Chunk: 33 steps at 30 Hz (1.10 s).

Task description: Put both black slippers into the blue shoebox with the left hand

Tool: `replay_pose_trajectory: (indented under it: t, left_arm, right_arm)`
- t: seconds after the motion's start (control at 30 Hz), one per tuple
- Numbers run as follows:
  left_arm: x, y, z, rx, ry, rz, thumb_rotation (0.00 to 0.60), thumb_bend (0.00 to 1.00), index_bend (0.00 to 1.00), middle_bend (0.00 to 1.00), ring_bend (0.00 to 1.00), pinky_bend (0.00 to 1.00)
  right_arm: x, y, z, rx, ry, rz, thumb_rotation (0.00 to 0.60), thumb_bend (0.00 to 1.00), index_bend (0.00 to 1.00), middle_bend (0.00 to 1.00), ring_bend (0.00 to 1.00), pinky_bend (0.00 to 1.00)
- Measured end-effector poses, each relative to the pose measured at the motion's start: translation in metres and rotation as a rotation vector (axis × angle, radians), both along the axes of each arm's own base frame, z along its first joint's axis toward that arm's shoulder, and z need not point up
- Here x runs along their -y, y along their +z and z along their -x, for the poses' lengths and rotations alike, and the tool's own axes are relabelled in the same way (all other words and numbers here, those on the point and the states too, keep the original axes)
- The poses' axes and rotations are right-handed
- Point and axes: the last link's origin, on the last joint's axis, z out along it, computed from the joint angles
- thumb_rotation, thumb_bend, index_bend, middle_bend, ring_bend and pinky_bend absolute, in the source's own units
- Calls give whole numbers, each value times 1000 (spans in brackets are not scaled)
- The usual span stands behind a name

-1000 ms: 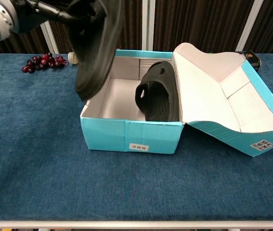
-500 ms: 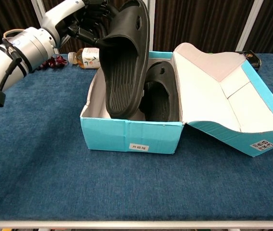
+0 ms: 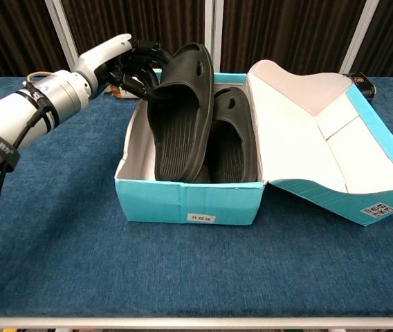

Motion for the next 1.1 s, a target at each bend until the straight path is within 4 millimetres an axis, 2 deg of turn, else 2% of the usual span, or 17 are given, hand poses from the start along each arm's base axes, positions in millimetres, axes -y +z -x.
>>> replay_pose_trajectory:
  t: [0.1, 0.4, 0.8, 0.87, 1.0, 1.1]
  left_arm:
    - [0, -2, 4, -21, 37, 11, 600, 0, 486, 537, 200, 211]
    - [4, -9, 12, -134, 100, 45, 600, 0, 480, 543, 185, 209]
    - [17, -19, 7, -237, 102, 106, 600, 0, 413, 523, 183, 175]
    - [19, -20, 5, -246, 102, 112, 600, 0, 371, 449, 152, 175]
    - [24, -20, -1, -263, 81, 115, 600, 0, 191, 227, 46, 175]
    - [25, -16, -3, -292, 54, 86, 600, 0, 127, 140, 8, 163]
  right_arm:
    - [0, 0, 0, 1, -1, -2, 600, 82, 82, 94, 0, 124]
    - [-1, 0, 0, 1, 3, -3, 600, 82, 81, 94, 0, 124]
    - [-2, 0, 0, 2, 6, -3, 600, 82, 82, 94, 0, 124]
    - [-2, 1, 0, 2, 5, -2, 600, 82, 82, 94, 0, 124]
    - [-3, 2, 2, 5, 3, 2, 600, 82, 81, 94, 0, 124]
    - [-4, 3, 2, 6, 5, 2, 600, 83, 82, 94, 0, 124]
